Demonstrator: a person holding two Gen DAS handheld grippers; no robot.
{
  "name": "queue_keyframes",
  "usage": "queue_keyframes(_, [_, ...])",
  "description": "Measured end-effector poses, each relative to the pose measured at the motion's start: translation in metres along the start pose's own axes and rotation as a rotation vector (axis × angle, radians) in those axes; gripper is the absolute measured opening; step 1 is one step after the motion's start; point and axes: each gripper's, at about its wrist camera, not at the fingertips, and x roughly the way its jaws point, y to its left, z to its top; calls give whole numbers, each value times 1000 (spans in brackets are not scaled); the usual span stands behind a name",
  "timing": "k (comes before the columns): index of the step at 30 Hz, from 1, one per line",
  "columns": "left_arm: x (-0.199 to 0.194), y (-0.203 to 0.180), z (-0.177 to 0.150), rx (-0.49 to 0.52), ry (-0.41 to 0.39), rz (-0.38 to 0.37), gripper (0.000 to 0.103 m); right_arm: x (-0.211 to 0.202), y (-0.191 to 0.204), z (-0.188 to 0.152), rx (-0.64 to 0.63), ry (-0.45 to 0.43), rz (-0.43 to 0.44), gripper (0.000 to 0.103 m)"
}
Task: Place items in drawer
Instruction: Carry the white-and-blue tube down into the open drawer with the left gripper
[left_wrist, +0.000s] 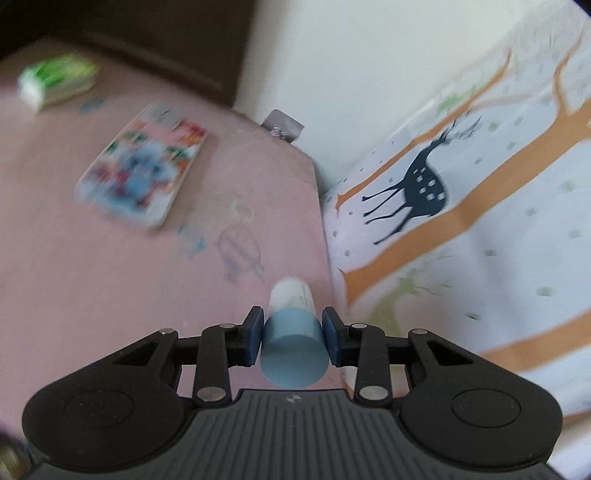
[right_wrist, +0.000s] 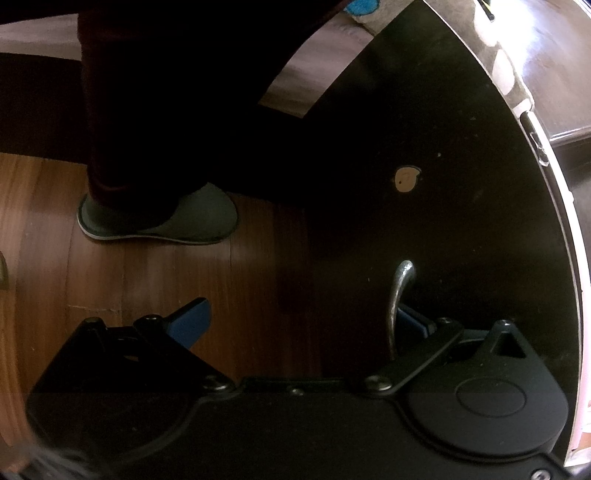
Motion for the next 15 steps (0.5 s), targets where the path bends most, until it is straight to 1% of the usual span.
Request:
queue_keyframes(3, [-26,10,-16,-68,-15,-52,33,0,0,1,-2,4,-1,103])
queue_keyframes(6, [-49,18,-32,-114,-21,-75,33,1,1,2,-2,9,-3,103])
queue_keyframes(9, [-71,27,-42,-122,-33,-84,33,1,2,3,-5,13,-3,103])
queue_keyframes(12, [-96,37,-53,-113,-46,-74,33,1,2,3,-9,14,-4,103])
queue_keyframes(15, [-118,51,-64,-94,-37,-57,33,2,2,3,-10,15,-5,103])
